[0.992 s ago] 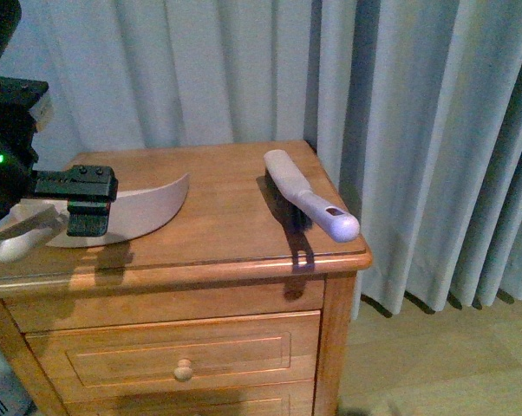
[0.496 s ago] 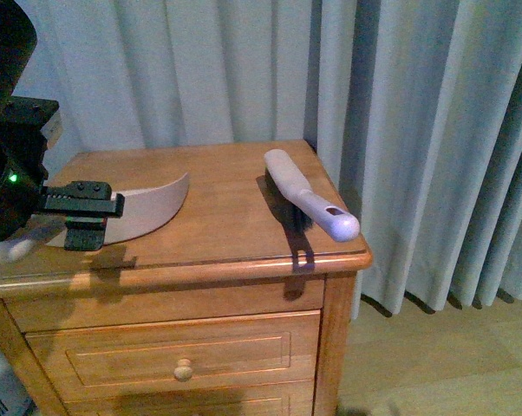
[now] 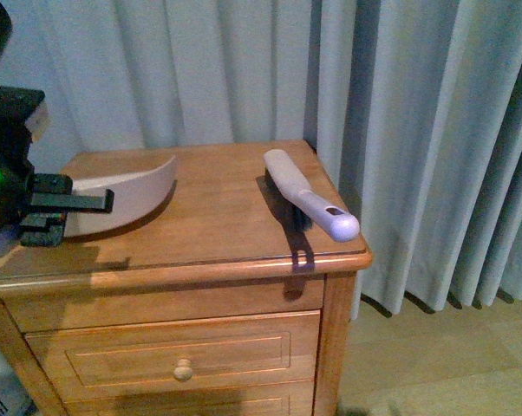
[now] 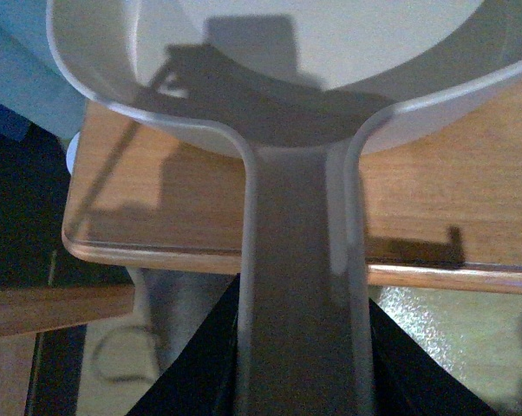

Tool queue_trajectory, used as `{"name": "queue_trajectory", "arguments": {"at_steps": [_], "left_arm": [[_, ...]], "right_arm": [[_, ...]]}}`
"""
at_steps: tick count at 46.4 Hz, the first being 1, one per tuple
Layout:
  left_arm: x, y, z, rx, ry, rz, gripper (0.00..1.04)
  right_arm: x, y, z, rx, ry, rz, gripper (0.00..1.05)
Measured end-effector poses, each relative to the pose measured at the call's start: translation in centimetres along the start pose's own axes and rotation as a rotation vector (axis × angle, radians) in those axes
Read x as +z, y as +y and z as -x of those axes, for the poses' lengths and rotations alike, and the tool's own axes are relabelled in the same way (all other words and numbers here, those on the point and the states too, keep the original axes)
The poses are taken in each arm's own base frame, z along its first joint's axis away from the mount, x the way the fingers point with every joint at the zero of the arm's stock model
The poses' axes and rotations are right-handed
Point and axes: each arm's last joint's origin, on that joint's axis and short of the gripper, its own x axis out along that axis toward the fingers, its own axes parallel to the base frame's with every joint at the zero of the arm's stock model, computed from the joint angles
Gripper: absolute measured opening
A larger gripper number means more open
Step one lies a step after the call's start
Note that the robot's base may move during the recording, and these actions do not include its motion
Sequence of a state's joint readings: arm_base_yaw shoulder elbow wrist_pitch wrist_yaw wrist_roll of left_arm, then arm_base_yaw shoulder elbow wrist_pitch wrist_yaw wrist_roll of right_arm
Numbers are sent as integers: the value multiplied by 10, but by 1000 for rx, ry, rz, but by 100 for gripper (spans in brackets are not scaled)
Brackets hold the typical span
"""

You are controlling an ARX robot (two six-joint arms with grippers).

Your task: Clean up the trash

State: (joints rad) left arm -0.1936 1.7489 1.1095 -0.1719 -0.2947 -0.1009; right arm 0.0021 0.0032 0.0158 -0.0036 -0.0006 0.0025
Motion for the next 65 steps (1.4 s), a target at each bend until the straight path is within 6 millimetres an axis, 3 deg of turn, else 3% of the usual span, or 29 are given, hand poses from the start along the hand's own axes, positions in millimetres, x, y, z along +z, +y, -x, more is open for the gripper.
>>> {"name": "queue_trajectory", "arguments": {"at_steps": [3,9,14,22,28,34,48,52,58,65], "left_arm": [[4,4,13,12,-82,-3,28],[13,14,58,-3,-324,-6,28],[6,24,97,-2,-521,-33,28],[-39,39,153,-13,-796,-47,28],[-77,54,178,-3,-889,-1,28],[-105,63,188,8,-909,17,28],[-149,68,203,-34,-985,66,28],[-150,68,202,-31,-980,74,28],[-150,67,202,-38,-982,74,28],[-150,67,202,-35,-983,76,28]], "right_arm": [[0,0,0,0,0,0,97],[0,0,0,0,0,0,97],[0,0,0,0,0,0,97],[0,0,0,0,0,0,97],[0,0,0,0,0,0,97],[0,0,0,0,0,0,97],[0,0,0,0,0,0,97],[-5,2,-3,-82,122,14,97],[-3,11,-11,-45,207,26,97],[32,29,-32,29,233,32,97]]}}
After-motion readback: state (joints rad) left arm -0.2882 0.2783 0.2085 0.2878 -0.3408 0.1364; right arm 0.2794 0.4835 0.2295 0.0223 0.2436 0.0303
